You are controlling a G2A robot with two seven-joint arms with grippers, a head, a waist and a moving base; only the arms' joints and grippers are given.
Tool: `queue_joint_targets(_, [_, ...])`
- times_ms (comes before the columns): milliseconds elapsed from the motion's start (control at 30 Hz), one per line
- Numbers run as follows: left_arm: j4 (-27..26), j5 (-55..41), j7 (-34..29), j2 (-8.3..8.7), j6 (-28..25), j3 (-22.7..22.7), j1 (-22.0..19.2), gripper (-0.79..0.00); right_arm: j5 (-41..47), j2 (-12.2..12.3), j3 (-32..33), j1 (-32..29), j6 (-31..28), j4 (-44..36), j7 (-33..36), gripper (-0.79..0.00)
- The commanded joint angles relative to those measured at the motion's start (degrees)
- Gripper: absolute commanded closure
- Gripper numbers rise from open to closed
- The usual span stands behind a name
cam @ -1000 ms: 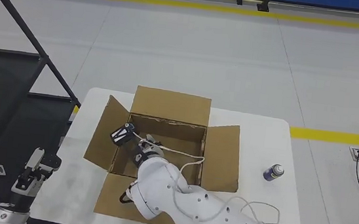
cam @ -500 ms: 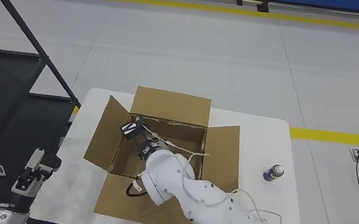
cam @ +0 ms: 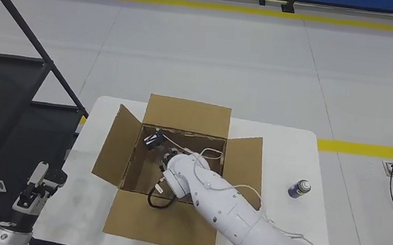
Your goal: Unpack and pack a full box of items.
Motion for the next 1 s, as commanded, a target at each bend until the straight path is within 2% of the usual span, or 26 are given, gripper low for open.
queue_joint_targets(0, [0.0,0.0,0.0,0.0,0.0,0.0,0.0,-0.785,1.16,-0.9,0.26,0.38,-0.77,2.71,-0.47,0.0])
queue_joint_targets(233, [0.0,0.0,0.0,0.0,0.0,0.0,0.0,-0.785,5.16,-3.79,1.28,2.27,-6.28,11.32,0.67,0.0])
queue_joint_targets(300, [0.0,0.0,0.0,0.0,0.0,0.0,0.0,-0.785,5.15,-4.54,1.11,2.79,-7.21,12.92,1.38,-0.169])
queue_joint_targets(367, [0.0,0.0,0.0,0.0,0.0,0.0,0.0,-0.785,5.24,-5.26,1.06,3.09,-7.48,14.36,1.66,-0.376])
queue_joint_targets(400, [0.0,0.0,0.0,0.0,0.0,0.0,0.0,-0.785,5.13,-5.61,0.97,3.23,-7.7,14.94,1.76,-0.785])
queue_joint_targets(567, [0.0,0.0,0.0,0.0,0.0,0.0,0.0,-0.785,4.72,-7.02,0.88,3.71,-8.54,16.9,1.26,-0.785])
queue_joint_targets(733, [0.0,0.0,0.0,0.0,0.0,0.0,0.0,-0.785,2.14,-8.29,-0.02,3.69,-5.86,16.26,2.4,-0.785])
queue_joint_targets(967, [0.0,0.0,0.0,0.0,0.0,0.0,0.0,-0.785,-1.77,-8.45,-0.06,2.83,-2.22,10.56,2.55,-0.785])
